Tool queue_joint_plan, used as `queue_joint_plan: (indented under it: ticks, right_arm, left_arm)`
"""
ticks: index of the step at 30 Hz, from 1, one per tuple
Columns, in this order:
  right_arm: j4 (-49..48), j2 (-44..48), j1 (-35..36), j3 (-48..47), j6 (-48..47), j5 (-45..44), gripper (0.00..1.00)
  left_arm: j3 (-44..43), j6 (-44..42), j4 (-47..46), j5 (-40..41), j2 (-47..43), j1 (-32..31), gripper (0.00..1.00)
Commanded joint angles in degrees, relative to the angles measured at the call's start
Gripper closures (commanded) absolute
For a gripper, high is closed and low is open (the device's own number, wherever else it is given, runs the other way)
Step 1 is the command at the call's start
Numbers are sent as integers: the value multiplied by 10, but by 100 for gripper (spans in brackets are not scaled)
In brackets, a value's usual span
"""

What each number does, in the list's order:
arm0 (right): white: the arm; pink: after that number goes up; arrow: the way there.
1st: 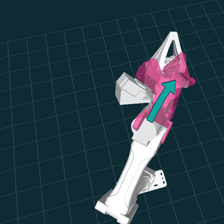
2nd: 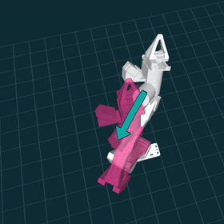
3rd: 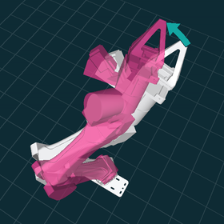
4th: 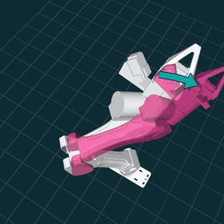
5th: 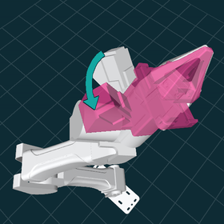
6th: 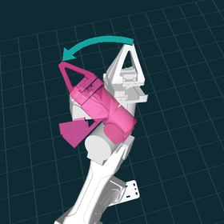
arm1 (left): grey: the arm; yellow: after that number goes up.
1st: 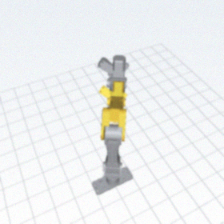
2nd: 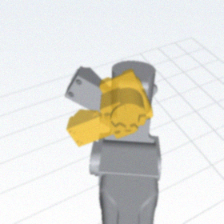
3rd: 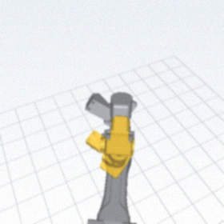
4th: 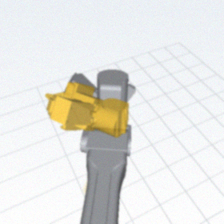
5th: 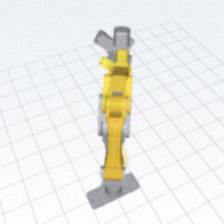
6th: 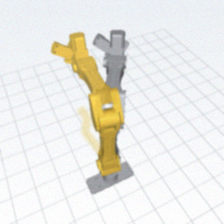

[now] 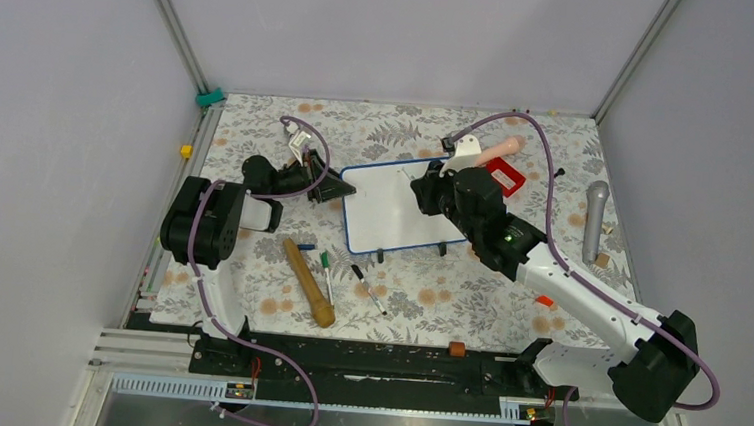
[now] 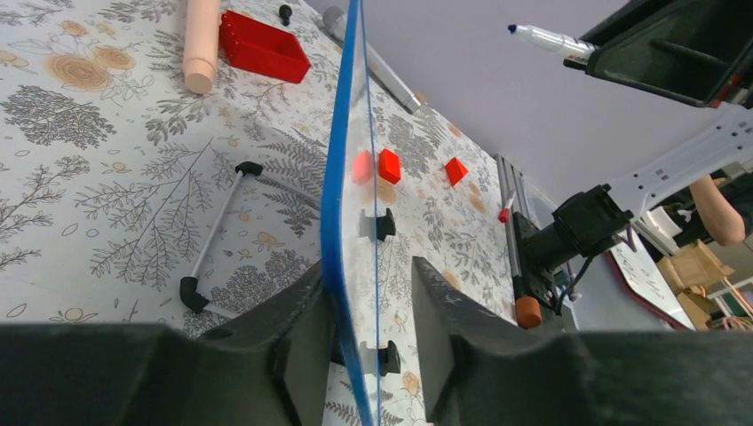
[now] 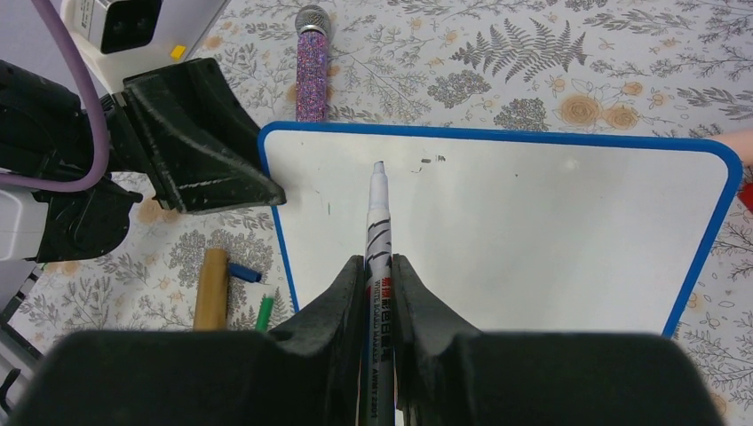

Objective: Write a sentence on the whiteboard
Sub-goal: Hold the whiteboard on the whiteboard stand, then write a sentence on the whiteboard.

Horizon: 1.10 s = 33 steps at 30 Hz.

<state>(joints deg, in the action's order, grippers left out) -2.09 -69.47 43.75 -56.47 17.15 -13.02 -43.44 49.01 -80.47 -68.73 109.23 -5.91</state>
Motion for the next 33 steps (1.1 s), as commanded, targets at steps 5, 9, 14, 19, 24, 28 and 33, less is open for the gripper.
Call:
queue_joint_plan:
  ticks: [5,9,14,19,24,28,33]
  right_arm:
    - [-27,5,-2,-2,-15,-10,100]
    - [-24,1,-2,-5,-17,-10,100]
    - [-27,4,-2,0,-15,-16,100]
    - [-24,4,11,1,-20,-59,100]
    - [-19,-1,41,-9,-44,-119,100]
    - [21,-5,46,-31,-41,-142,100]
    - [180,-40,45,-135,34,-167,100]
  left_arm:
    - [-10,-10,-38,-25,-11,-3,100]
    - [-8,-11,-39,-24,-12,-3,100]
    - [-8,-23,-39,-35,-13,-3,100]
    - [-7,-44,-39,-51,-12,-3,100]
    - [-4,-45,-39,-51,-12,-3,100]
    - [-2,-46,-39,-49,-14,-3,100]
    - [-1,-46,-39,-47,-15,-3,100]
